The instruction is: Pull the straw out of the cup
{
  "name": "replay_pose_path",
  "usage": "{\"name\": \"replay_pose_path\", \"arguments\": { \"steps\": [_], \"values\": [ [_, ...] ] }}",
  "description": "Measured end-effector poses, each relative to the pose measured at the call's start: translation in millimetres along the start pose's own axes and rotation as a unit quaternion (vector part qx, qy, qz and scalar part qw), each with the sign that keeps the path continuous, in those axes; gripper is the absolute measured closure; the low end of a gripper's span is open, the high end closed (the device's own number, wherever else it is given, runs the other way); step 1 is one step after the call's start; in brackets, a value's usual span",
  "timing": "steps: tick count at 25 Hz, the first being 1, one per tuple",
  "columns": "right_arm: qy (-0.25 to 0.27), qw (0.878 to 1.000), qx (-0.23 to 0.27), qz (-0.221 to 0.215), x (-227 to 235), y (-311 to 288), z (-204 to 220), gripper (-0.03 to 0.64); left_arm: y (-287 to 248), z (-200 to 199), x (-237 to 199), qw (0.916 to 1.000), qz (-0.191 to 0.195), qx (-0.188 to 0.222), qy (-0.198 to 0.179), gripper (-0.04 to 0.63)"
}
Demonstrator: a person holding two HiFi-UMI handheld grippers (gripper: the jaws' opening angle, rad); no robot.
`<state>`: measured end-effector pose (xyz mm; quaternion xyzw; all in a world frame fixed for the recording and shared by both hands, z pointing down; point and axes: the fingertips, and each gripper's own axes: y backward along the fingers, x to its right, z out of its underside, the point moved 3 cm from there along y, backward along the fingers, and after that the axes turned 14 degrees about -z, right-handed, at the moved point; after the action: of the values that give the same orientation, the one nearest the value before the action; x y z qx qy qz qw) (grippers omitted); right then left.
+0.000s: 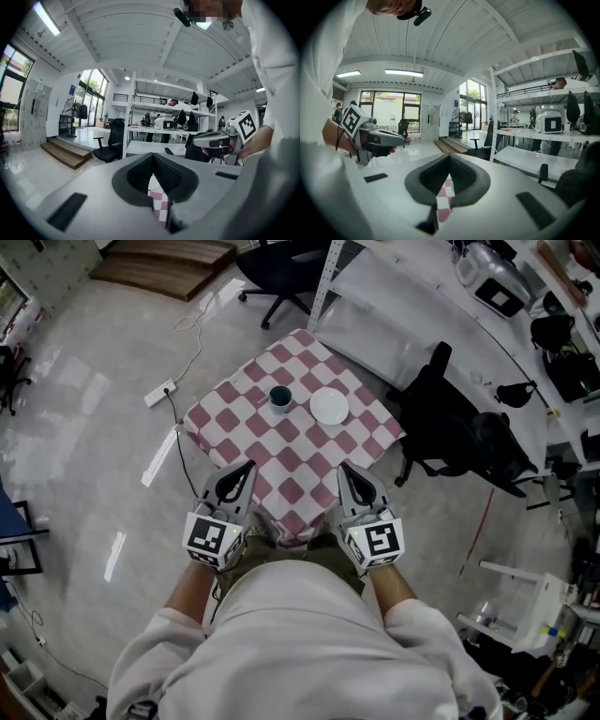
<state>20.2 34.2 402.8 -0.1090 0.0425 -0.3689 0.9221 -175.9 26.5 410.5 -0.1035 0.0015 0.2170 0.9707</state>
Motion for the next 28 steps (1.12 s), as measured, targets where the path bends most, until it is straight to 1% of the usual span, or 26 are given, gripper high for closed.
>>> {"name": "replay_pose_path", "arguments": {
  "steps": [7,13,14,15,17,20,22,23,25,28],
  "values": [
    [0.008,0.999,-0.001,-0.05,33,-9,0,0.614,-15,-4,10,0.9988,-0.049,-0.003,0.003,0.591],
    [0.006,0.997,-0.004,-0.073,63,-10,0,0.614,-29,-8,23,0.9977,-0.067,-0.008,0.009,0.588],
    [0.005,0.997,-0.005,-0.076,66,-9,1,0.614,-31,-7,25,0.9974,-0.07,-0.011,0.01,0.579],
    [0.005,0.997,-0.004,-0.078,69,-9,2,0.614,-33,-6,26,0.9971,-0.074,-0.014,0.011,0.53],
    [0.004,0.997,-0.005,-0.082,75,-9,4,0.614,-37,-4,27,0.9967,-0.078,-0.018,0.014,0.499],
    [0.0,0.996,-0.007,-0.085,85,-10,5,0.614,-45,-5,28,0.9963,-0.081,-0.021,0.019,0.471],
    [-0.003,0.996,-0.007,-0.086,89,-10,6,0.614,-49,-5,28,0.9959,-0.084,-0.022,0.025,0.43],
    [-0.004,0.996,-0.008,-0.087,91,-10,6,0.614,-51,-6,27,0.9956,-0.087,-0.021,0.028,0.423],
    [-0.004,0.996,-0.009,-0.088,94,-10,7,0.614,-53,-5,26,0.995,-0.092,-0.02,0.034,0.378],
    [-0.005,0.996,-0.012,-0.089,99,-10,9,0.614,-59,-3,25,0.9945,-0.097,-0.024,0.033,0.376]
  ]
}}
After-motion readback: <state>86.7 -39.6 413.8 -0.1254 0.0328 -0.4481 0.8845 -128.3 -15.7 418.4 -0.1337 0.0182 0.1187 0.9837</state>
